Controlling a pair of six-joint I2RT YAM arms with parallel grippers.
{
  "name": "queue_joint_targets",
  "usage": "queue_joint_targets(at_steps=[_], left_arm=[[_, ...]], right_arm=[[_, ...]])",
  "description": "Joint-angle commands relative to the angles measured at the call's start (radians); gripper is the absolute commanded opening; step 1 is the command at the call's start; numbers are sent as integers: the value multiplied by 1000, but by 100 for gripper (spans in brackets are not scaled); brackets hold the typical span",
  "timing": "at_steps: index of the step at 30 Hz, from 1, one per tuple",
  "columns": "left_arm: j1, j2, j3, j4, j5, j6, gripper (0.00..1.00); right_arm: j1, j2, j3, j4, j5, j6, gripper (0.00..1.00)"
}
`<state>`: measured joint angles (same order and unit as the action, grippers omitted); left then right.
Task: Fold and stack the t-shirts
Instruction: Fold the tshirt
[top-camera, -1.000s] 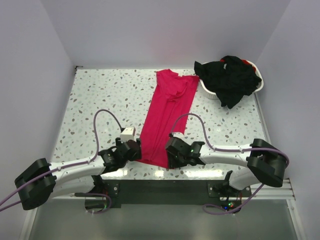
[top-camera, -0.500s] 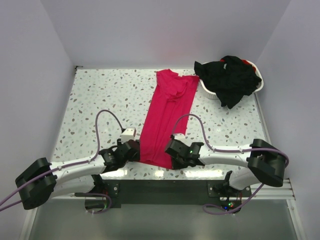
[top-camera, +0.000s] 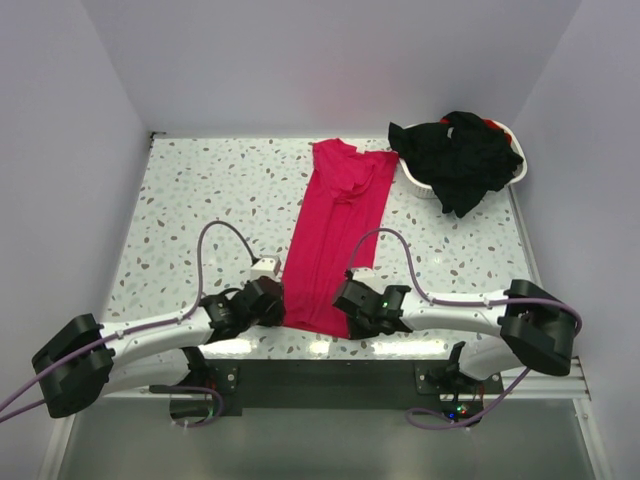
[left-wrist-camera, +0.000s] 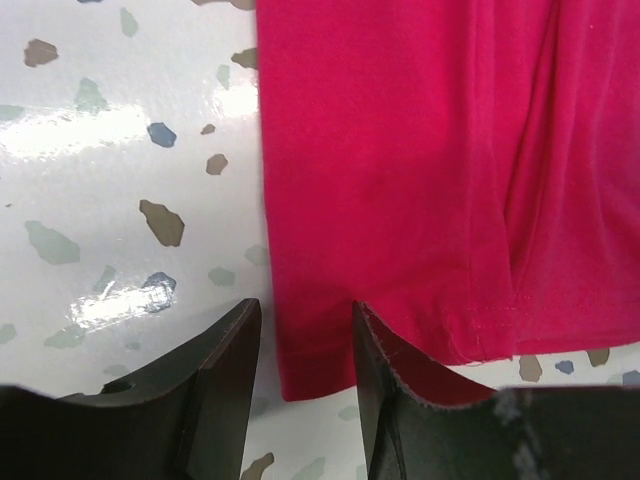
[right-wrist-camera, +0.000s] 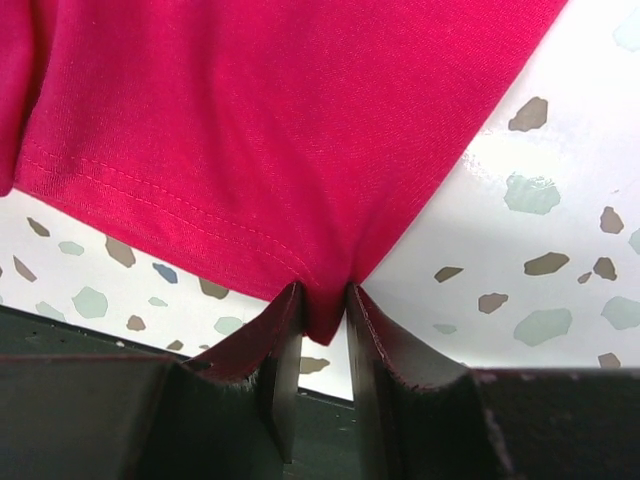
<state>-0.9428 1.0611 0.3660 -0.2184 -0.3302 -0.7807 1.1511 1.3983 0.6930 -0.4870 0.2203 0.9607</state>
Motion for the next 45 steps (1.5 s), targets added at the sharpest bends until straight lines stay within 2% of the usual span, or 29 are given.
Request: queue_joint_targets(at_steps=[1, 5, 12, 17, 22, 25, 34, 38, 45], left_arm=[[1, -7, 42, -61, 69, 11, 46], [1, -9, 47, -88, 71, 4, 36], [-1, 51, 40, -38, 134, 20, 31], [-1, 45, 36, -29, 146, 23, 18], [-2, 42, 24, 8, 169, 21, 0], [-2, 39, 14, 46, 158, 15, 0], [1, -15, 24, 157, 106, 24, 0], [7, -6, 57, 197, 80, 55, 0], [42, 52, 114, 278, 60, 115, 0]], right_arm=[[4, -42, -23, -41, 47, 21, 28], [4, -55, -29, -41, 53, 24, 27], [6, -51, -30, -33, 50, 26, 25], [6, -55, -33, -33, 51, 26, 22], [6, -62, -29, -36, 54, 24, 10], [7, -81, -21, -58, 71, 24, 0], [4, -153, 37, -150, 168, 6, 0], [2, -163, 71, -166, 267, -20, 0], [-65, -136, 125, -92, 300, -129, 0]])
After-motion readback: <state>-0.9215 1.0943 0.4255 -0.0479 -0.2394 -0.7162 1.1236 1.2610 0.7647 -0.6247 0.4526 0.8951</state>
